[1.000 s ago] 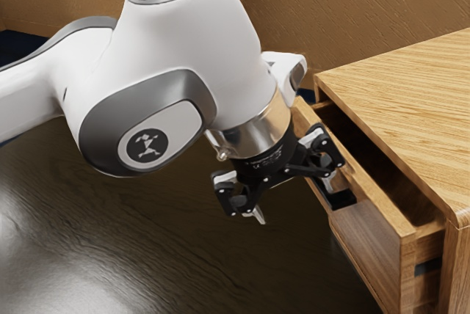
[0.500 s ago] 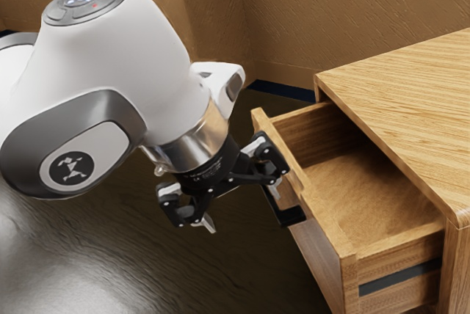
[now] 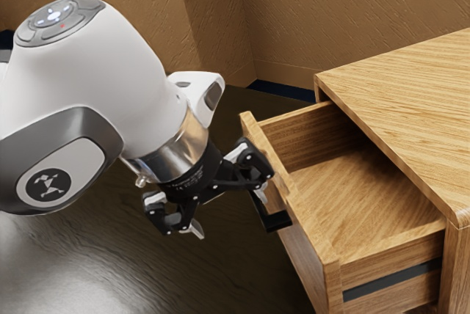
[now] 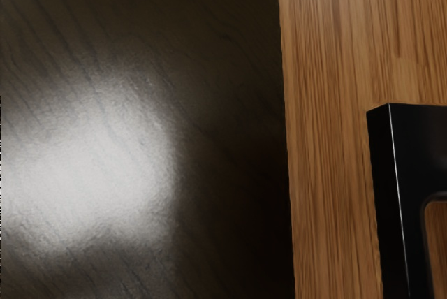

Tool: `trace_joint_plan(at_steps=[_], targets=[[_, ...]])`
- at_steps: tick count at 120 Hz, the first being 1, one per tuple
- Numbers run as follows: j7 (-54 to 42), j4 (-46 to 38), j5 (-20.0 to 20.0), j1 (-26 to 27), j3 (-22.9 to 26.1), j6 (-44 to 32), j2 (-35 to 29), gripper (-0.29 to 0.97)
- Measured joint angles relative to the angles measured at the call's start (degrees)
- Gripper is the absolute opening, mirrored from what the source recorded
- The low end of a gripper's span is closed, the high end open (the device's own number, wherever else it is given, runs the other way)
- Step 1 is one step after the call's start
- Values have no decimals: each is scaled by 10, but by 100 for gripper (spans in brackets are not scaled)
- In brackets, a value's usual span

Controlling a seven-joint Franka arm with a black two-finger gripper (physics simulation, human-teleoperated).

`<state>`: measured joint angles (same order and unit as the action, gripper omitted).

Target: Pull the drawer handle with one arm to open the drawer

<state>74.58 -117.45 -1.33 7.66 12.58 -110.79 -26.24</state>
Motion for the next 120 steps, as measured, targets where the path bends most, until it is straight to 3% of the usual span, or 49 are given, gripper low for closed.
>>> trace_joint_plan(at_steps=[120], targets=[[2,-115,-1,17,-33,-9,-149,68]])
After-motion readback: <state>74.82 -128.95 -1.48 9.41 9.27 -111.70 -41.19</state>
